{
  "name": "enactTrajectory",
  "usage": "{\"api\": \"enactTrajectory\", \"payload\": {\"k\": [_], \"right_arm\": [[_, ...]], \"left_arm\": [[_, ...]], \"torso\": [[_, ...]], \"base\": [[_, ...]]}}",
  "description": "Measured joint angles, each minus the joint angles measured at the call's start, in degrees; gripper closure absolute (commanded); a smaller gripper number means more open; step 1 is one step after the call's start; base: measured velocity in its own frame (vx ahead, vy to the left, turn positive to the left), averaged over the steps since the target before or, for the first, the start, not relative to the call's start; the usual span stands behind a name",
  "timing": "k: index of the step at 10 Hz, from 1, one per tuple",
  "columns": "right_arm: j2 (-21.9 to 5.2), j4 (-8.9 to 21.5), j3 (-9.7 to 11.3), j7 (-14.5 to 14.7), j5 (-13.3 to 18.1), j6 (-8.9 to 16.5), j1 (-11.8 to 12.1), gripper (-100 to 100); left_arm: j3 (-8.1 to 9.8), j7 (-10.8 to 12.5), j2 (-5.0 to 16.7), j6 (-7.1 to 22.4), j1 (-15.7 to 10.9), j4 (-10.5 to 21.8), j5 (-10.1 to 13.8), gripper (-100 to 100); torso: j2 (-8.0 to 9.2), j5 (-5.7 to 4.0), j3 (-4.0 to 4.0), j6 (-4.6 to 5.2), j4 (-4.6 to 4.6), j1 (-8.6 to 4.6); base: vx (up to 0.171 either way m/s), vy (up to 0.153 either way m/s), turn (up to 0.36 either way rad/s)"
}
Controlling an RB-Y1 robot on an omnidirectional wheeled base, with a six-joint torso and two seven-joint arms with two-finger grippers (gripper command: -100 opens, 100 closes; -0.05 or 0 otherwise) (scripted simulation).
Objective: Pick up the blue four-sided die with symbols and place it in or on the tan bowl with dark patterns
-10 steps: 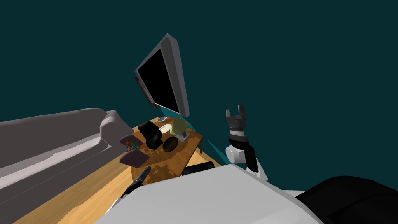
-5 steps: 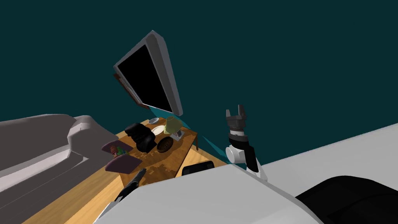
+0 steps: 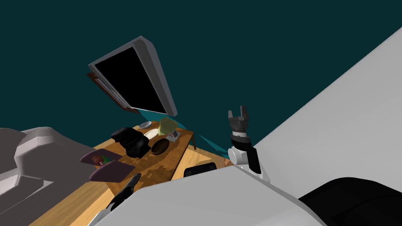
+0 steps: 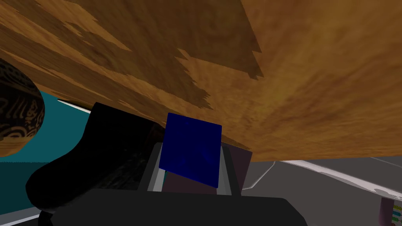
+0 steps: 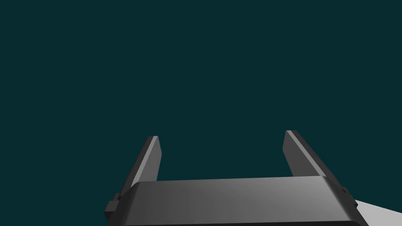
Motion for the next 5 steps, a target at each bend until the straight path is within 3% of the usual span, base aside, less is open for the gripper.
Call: {"api": "enactTrajectory", "payload": {"k": [2,3,4,5], "right_arm": [[0.0,-0.01,-0.01,0.0,0.0,-0.01,0.03,0],[-0.01,-0.01,-0.01,0.0,0.0,-0.01,0.03,0],[-0.01,0.0,-0.01,0.0,0.0,0.0,0.02,0],[0.0,0.0,0.0,0.0,0.0,0.0,0.0,0]], "left_arm": [[1.14,-1.35,0.51,-0.07,-1.23,1.46,1.5,100],[1.8,-1.93,0.79,-0.85,-1.82,3.22,1.55,100],[3.23,-3.23,1.36,-1.61,-2.97,5.98,2.53,100],[5.06,-5.19,2.23,-2.46,-4.44,9.24,4.1,100]], "torso": [[-0.26,0.02,-0.16,-0.2,-0.09,0.17],[-0.42,0.07,-0.25,-0.18,-0.12,0.26],[-0.38,0.07,-0.22,-0.08,-0.09,0.24],[-0.18,0.06,-0.11,-0.03,-0.05,0.1]], "base": [[-0.02,-0.011,0.046],[-0.047,-0.015,-0.209],[-0.126,-0.05,-0.39],[-0.107,-0.04,-0.13]]}}
